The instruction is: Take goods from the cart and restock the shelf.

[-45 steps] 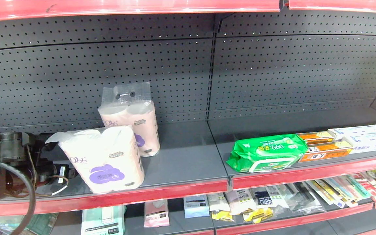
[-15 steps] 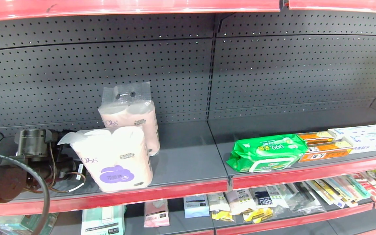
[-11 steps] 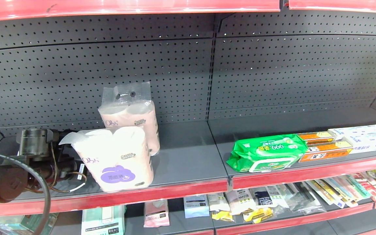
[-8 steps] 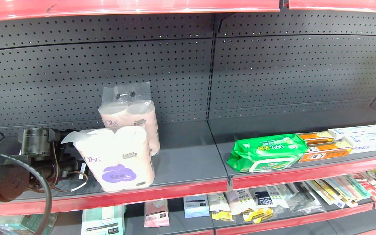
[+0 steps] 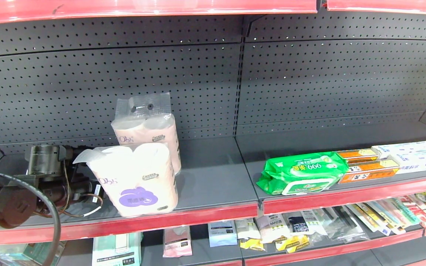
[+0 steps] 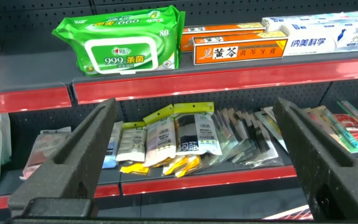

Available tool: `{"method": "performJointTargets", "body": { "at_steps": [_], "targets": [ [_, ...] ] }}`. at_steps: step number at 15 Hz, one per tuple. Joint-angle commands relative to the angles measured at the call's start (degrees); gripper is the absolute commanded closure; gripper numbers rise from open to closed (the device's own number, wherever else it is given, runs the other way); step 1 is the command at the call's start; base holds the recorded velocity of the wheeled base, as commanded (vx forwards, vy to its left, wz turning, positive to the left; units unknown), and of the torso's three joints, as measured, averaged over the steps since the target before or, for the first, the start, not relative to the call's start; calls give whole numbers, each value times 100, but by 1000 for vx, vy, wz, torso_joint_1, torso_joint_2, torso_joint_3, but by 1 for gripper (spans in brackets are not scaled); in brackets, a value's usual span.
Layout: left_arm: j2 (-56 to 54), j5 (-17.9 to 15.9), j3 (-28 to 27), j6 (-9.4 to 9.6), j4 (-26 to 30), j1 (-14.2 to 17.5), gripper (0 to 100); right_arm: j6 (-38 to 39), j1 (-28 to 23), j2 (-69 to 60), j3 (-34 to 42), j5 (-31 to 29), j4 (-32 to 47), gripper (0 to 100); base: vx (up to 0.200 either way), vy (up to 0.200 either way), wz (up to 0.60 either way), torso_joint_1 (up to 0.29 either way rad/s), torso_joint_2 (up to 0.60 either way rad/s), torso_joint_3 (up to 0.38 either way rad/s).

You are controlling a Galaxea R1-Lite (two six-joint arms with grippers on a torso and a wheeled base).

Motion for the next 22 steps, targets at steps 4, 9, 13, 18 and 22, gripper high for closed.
{"method": "performJointTargets", "body": {
  "at_steps": [4, 9, 13, 18, 22],
  "targets": [
    [-6, 0, 0, 1, -2, -1, 0, 0, 1, 5, 1, 0, 1, 0, 0, 0, 0, 0, 0, 0],
    [-129, 0, 18, 36, 6, 183, 0, 0, 1, 5, 1, 0, 1, 0, 0, 0, 0, 0, 0, 0],
    [-964, 35, 71, 291, 173, 1001, 0, 0, 1, 5, 1, 0, 1, 0, 0, 0, 0, 0, 0, 0],
    [-3864, 422, 159, -69, 1826, 1545, 0, 0, 1, 5, 1, 0, -7, 0, 0, 0, 0, 0, 0, 0],
    [-7520, 0, 484, -271, 4111, 834, 0, 0, 1, 5, 1, 0, -7, 0, 0, 0, 0, 0, 0, 0]
  ]
}}
